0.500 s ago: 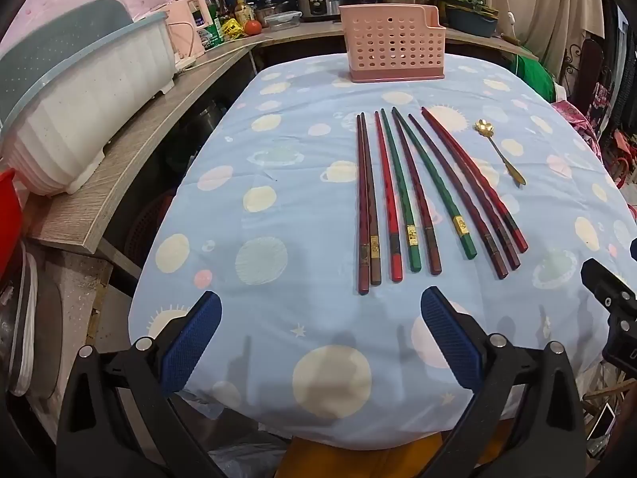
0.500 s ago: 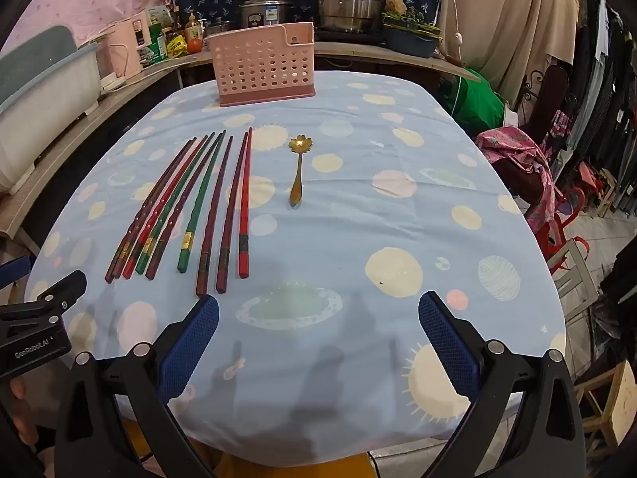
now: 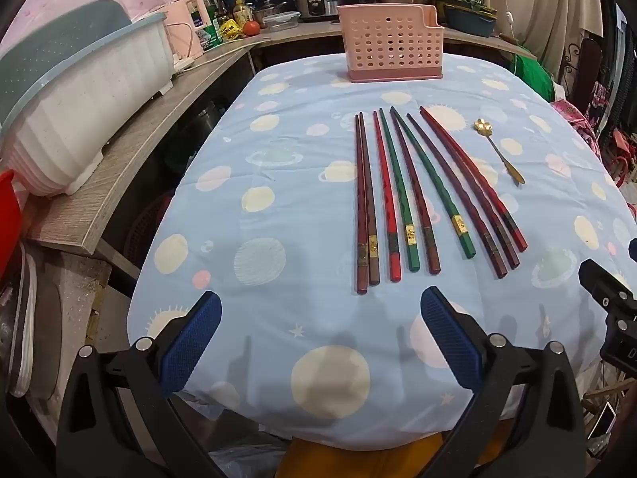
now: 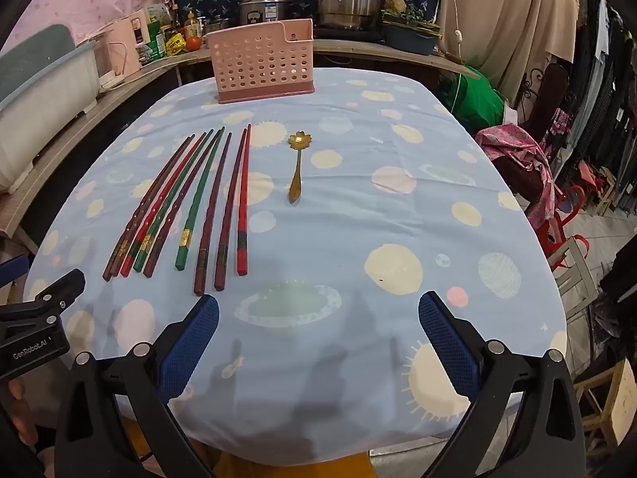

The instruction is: Organize utensils

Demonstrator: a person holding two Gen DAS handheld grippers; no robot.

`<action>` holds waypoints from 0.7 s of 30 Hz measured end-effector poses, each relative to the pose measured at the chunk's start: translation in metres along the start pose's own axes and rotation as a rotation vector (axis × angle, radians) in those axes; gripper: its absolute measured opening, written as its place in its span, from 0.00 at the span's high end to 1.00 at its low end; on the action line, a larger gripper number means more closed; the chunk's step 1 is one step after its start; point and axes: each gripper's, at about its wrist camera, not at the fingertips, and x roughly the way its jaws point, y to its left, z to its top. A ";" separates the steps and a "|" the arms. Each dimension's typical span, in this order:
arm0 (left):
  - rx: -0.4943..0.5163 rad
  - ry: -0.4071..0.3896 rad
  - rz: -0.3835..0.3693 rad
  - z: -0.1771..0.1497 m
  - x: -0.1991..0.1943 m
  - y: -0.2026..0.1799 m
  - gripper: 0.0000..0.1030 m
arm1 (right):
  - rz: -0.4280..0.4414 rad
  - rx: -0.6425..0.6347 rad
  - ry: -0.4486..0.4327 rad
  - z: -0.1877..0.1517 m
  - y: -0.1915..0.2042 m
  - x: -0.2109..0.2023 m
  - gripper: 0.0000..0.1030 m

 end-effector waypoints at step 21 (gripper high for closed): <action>0.000 0.007 0.001 0.000 0.004 -0.002 0.07 | 0.003 -0.007 0.007 0.000 0.002 0.002 0.07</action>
